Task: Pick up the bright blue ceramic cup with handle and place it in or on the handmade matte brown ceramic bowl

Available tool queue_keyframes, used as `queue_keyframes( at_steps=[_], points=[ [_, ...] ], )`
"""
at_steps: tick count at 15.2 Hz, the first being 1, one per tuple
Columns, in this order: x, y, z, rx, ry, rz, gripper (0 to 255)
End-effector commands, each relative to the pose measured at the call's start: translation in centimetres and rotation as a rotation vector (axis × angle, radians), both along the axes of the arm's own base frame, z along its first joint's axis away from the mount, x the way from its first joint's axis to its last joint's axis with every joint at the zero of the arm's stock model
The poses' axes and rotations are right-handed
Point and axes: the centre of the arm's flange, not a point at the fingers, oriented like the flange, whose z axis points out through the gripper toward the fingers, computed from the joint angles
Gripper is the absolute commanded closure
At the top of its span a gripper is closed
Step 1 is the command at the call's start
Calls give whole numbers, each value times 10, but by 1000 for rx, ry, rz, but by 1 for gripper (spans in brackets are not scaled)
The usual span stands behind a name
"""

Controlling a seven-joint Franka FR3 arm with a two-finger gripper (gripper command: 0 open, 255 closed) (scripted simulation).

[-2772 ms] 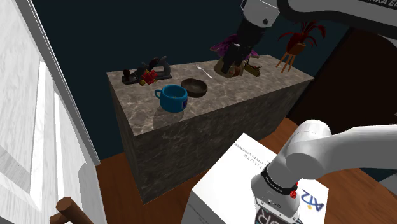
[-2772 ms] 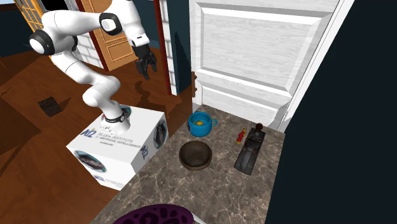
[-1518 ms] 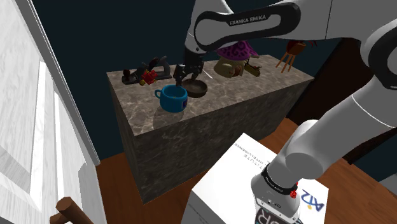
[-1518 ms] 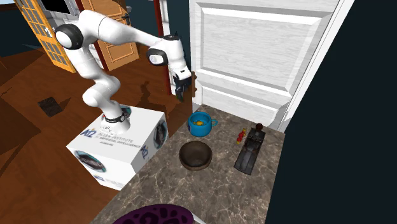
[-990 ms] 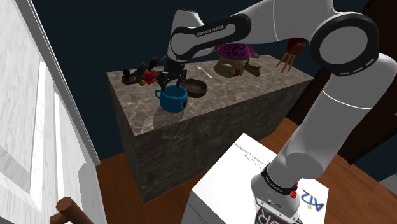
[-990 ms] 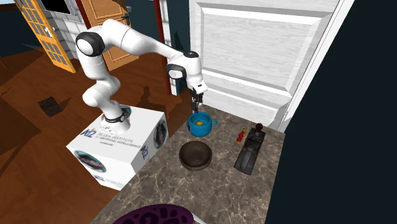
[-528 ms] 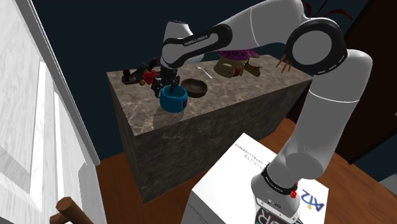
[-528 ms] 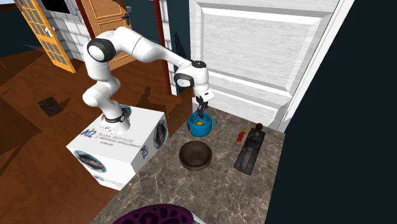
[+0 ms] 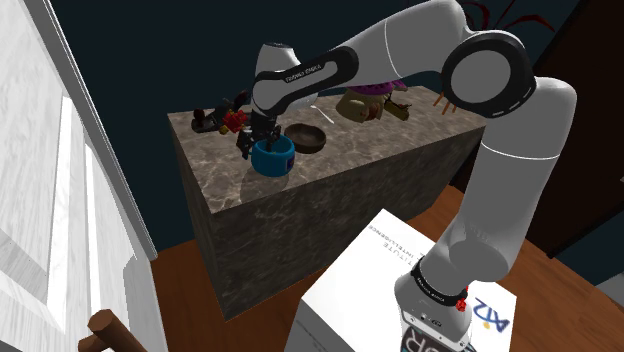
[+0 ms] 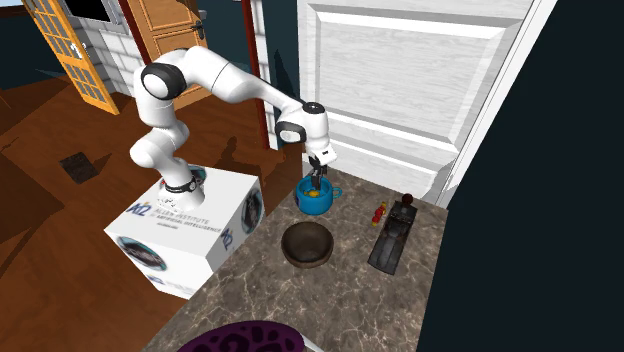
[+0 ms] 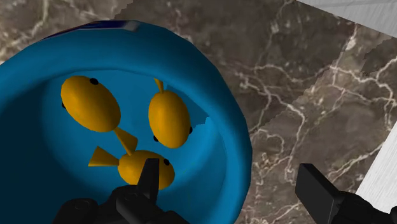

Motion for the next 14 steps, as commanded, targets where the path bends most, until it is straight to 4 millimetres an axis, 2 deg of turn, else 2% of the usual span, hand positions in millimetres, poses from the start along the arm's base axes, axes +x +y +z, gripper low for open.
queue_keyframes(
  at_steps=[1,3,4,13,14],
  points=[
    [0,0,0,0,0,0,0],
    [0,0,0,0,0,0,0],
    [0,0,0,0,0,0,255],
    [0,0,0,0,0,0,255],
    [0,0,5,0,0,0,255]
  ],
)
